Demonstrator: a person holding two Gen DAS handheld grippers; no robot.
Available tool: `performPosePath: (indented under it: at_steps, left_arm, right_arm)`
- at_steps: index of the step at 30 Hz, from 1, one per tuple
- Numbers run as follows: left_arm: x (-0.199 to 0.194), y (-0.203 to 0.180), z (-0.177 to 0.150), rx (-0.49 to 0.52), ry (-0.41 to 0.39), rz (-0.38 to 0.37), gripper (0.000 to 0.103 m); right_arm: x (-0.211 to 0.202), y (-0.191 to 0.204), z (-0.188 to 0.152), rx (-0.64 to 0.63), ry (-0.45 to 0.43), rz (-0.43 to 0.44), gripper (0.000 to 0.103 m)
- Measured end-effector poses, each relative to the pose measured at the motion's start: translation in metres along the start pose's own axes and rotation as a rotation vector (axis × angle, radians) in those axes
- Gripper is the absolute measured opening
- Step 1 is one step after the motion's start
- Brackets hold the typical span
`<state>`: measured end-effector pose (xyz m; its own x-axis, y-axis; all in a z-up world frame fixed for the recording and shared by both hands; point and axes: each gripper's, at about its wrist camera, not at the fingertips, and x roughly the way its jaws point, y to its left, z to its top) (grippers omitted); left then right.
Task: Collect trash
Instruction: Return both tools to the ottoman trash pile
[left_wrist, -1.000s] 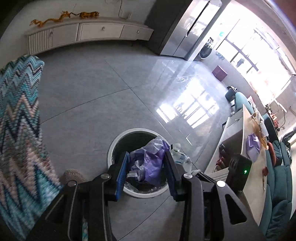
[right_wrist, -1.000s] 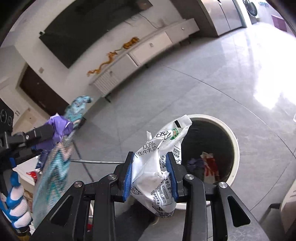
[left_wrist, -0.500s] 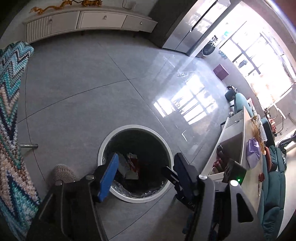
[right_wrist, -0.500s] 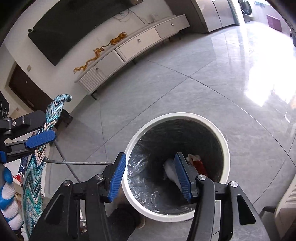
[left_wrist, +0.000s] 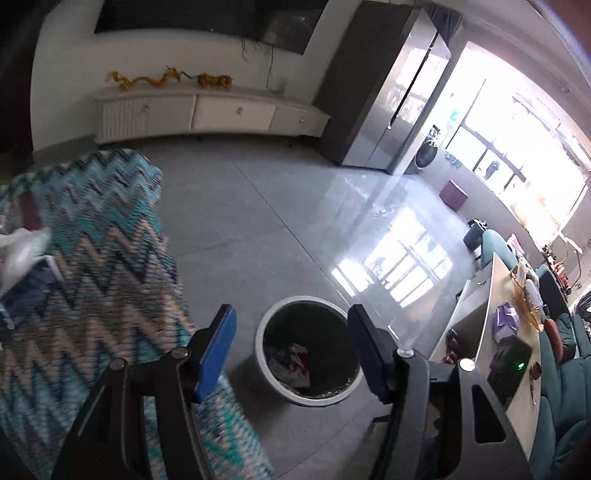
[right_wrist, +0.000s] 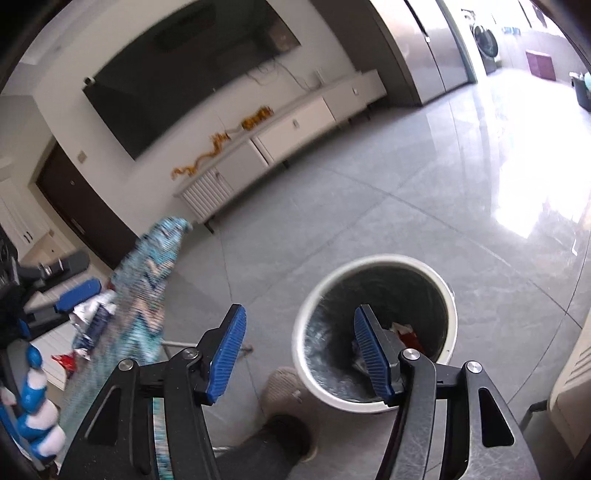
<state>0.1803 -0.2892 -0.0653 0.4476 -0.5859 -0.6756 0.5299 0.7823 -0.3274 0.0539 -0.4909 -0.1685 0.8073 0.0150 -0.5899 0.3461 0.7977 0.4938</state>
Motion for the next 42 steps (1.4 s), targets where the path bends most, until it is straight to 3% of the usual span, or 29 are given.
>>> performPosePath:
  at_steps: [12, 21, 24, 28, 35, 42]
  left_arm:
    - [-0.135, 0.038, -0.024, 0.034, -0.142, 0.162, 0.061]
    - [-0.231, 0.082, -0.06, -0.031, -0.22, 0.225, 0.061]
    - [-0.258, 0.098, -0.073, -0.057, -0.254, 0.251, 0.07]
    - [-0.293, 0.125, -0.091, -0.087, -0.301, 0.288, 0.071]
    - [-0.326, 0.167, -0.114, -0.135, -0.335, 0.354, 0.071]
    - [-0.32, 0.209, -0.126, -0.194, -0.309, 0.4, 0.071]
  right_arm:
    - [-0.074, 0.11, 0.005, -0.144, -0.105, 0.136, 0.061]
    - [-0.112, 0.185, -0.017, -0.257, -0.12, 0.232, 0.061]
    - [-0.125, 0.213, -0.024, -0.308, -0.122, 0.263, 0.061]
    - [-0.137, 0.242, -0.034, -0.36, -0.118, 0.298, 0.061]
    - [-0.129, 0.278, -0.046, -0.397, -0.063, 0.355, 0.061]
    - [-0.087, 0.297, -0.06, -0.392, 0.045, 0.379, 0.061]
